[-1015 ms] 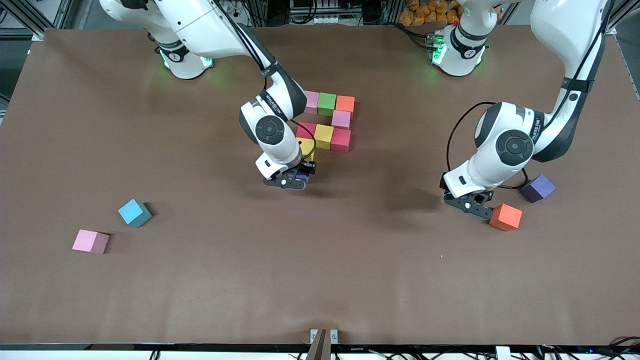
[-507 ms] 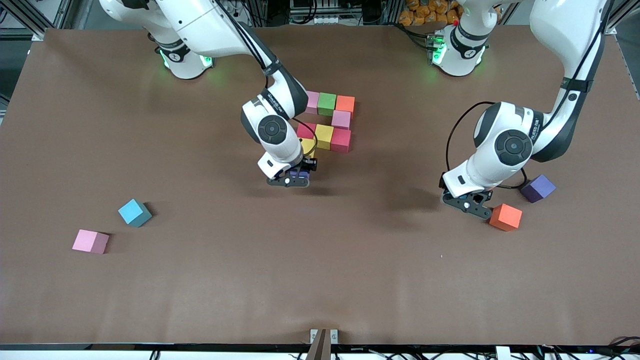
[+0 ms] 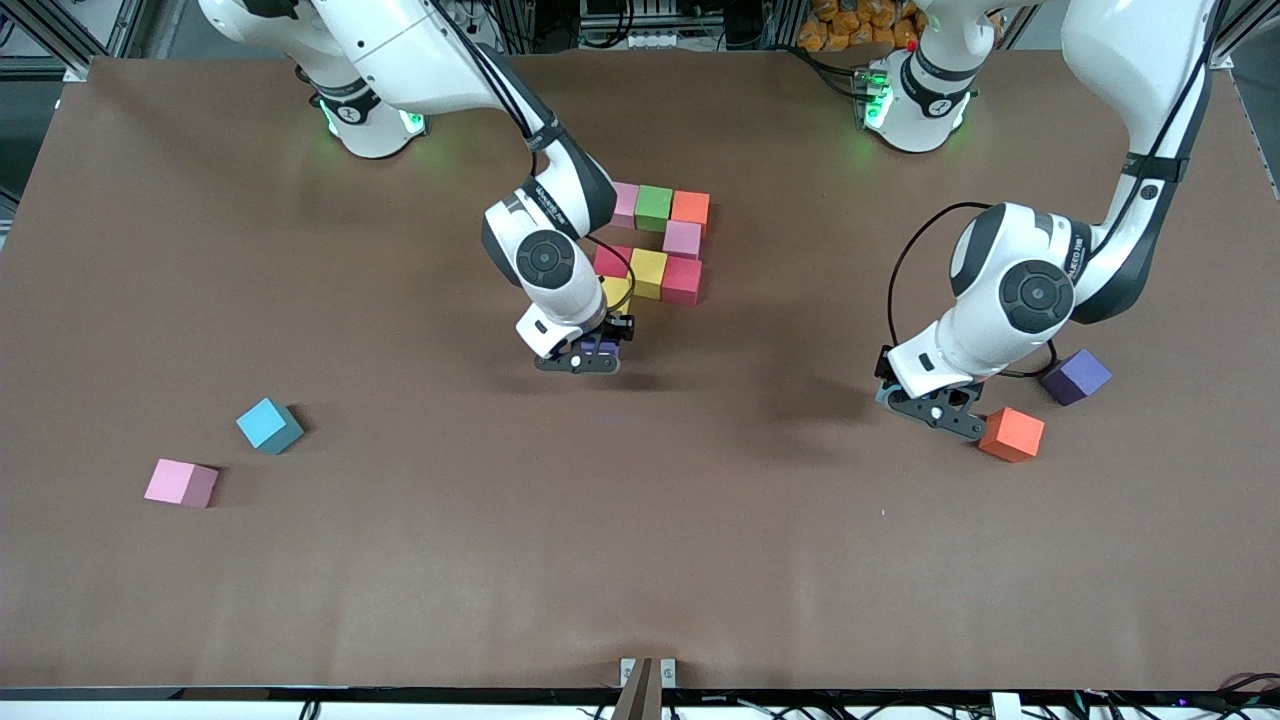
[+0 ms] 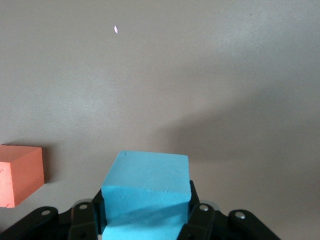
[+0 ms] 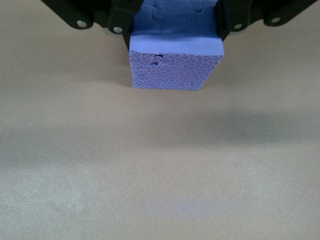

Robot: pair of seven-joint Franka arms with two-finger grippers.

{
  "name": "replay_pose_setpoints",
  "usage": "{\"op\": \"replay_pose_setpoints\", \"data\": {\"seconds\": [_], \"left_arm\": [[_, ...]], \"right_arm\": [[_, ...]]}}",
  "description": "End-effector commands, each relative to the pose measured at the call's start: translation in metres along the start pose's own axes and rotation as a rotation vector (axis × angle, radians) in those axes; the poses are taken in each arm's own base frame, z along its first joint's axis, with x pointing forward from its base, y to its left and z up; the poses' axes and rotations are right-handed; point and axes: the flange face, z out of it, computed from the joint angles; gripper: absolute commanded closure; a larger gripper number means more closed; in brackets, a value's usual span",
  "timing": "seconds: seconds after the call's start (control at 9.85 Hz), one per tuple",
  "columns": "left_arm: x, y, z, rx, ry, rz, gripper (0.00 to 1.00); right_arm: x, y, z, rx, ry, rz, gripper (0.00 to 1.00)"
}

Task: Form number 2 with 11 blocks
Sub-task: 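Lower and release the purple cube below the yellow cube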

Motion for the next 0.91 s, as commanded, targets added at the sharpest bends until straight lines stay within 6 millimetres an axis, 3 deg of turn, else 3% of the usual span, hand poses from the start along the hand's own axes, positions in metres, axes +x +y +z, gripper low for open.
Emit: {"op": "replay_pose_setpoints", "data": {"seconds": [0.0,0.1,0.41,0.61,0.81], "left_arm": [[0.003,0.0,-0.015,-0.007,-0.011,-0.021,1.0],[0.005,-0.002,-0.018,-0.007,-0.011,-0.018,1.0],[0.01,-0.01,-0.03,-0.004,-0.002,-0.024,1.0],[0.013,-0.014,-0.039,0.0,-0.002,-0.033,1.0],[0.016,-0.035,-0.052,0.003,-0.001,-0.064,1.0]], "right_arm": [[-0.014,0.001,0.03,-0.027,-0.05,0.003,0.61],[-0.013,0.001,0.03,-0.024,-0.052,0.007,0.01],[-0.009,0.002,0.021,0.003,-0.067,0.042,0.0],[-0.005,-0.004,-0.001,0.047,-0.093,0.12,0.0],[0.0,-0.007,-0.023,0.051,-0.125,0.156,0.0]]}}
